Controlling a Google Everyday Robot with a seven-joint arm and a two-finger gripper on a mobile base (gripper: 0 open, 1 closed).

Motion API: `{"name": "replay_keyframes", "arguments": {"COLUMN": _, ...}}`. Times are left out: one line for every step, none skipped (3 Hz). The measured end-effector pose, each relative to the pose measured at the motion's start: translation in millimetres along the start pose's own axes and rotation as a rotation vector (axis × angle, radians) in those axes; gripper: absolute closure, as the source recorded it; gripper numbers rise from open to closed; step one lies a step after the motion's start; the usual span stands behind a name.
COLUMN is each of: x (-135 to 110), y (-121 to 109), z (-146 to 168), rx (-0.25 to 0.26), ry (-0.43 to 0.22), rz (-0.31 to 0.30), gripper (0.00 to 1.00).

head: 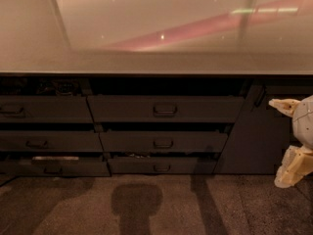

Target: Open top drawer

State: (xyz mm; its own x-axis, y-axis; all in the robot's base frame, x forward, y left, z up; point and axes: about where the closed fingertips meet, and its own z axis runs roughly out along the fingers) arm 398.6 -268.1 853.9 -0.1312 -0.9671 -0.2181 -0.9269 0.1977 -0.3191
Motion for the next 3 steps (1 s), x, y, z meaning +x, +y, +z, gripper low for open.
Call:
{"name": "replay_keyframes", "arguments": {"x": 8.7, "y": -16.9, "z": 18.3, "rx": -0.045, "ry": 0.027, "rz": 0.040, "gripper": 0.00}}
{"name": "replay_keyframes", "arguments": {"x": 30.9, "y": -43.9, "z": 56.6, "rx": -0.134, "ry": 0.055, "rz": 0.121, "gripper": 0.00}}
{"name": "replay_keyframes", "arguments": {"x": 42.6, "y": -61.0, "z": 81.1, "rx": -0.196, "ry": 0.061, "rz": 0.165, "gripper": 0.00}}
